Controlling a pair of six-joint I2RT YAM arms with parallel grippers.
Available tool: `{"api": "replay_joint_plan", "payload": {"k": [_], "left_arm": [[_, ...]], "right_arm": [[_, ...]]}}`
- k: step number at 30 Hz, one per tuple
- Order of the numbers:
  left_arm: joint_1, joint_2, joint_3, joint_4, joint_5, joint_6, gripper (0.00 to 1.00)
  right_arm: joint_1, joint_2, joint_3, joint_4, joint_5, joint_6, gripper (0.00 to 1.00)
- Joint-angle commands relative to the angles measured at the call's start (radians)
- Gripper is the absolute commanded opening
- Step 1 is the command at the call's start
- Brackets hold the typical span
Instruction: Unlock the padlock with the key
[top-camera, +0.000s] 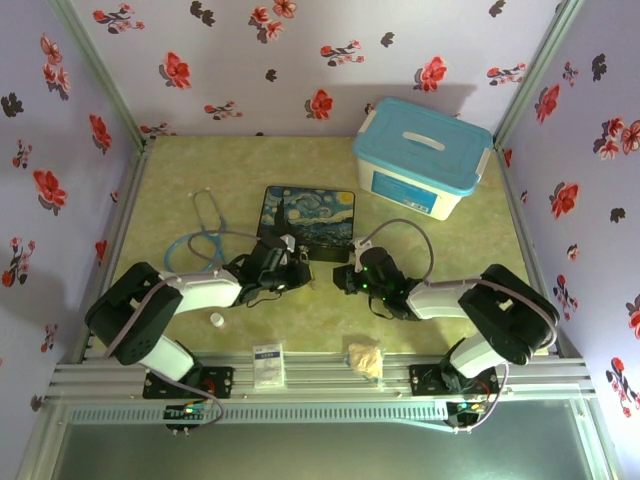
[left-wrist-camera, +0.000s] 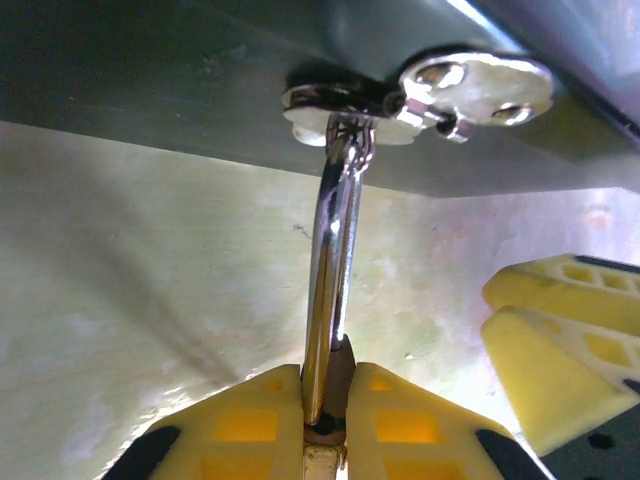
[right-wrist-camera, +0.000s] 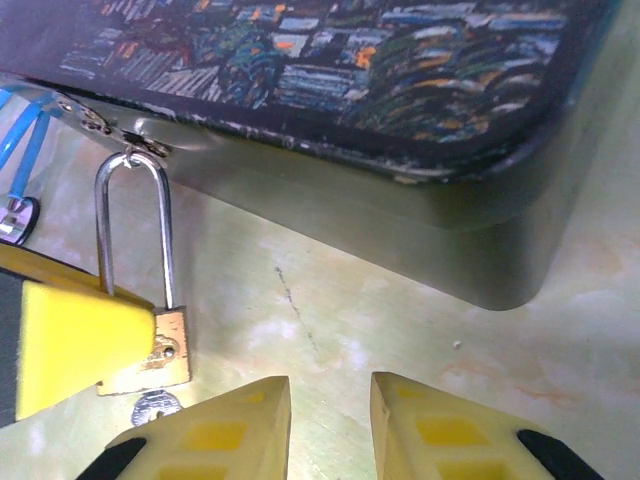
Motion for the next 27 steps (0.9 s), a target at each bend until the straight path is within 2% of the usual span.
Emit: {"api": "replay_joint_plan", "payload": {"k": [1,9,21,27], "left_arm": [[0.005,0.000,0.033,-0.173,-0.038,0.093,0.04],[-0.032,0.030,0.092,-0.300,-0.189,0.166,0.11],[-0.106,0.089,0.167,-0.398,-0.327,0.194,0.23],[-0.150,0.145,0.241,-0.488,-0.402,0.219,0.24]], "right_arm": [[0.021,0.014,0.036,-0.044,0.075,0.005,0.27],[0.048,0.042,0.065,-0.096,0.126,-0.008,0.27],[0.049,0.081,0.072,-0.080,0.121,-0.005,0.27],[0.049,0.093,0.071,-0.070,0.117,0.000,0.26]]}}
